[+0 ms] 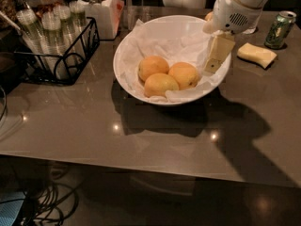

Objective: Pick orange from white bowl

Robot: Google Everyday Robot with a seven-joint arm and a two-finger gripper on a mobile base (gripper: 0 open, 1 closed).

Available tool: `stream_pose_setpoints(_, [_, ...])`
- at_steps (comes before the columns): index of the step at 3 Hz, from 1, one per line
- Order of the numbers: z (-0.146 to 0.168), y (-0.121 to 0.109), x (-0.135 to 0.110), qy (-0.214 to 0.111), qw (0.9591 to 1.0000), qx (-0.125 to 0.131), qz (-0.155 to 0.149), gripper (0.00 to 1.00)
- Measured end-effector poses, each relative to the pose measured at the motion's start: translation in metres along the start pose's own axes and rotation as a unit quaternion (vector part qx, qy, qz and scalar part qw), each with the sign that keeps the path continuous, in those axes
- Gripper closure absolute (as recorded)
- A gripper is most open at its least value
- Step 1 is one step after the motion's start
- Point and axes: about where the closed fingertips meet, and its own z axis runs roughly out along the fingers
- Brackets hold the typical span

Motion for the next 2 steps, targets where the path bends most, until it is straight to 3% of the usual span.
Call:
stream_pose_setpoints(1, [0.002, 0.004, -0.009, -0.013, 0.9999, 0.004, -0.001, 0.18])
stream_pose_setpoints(2, [0.013, 0.013, -0.032, -0.044, 0.9988, -0.015, -0.018, 0.16])
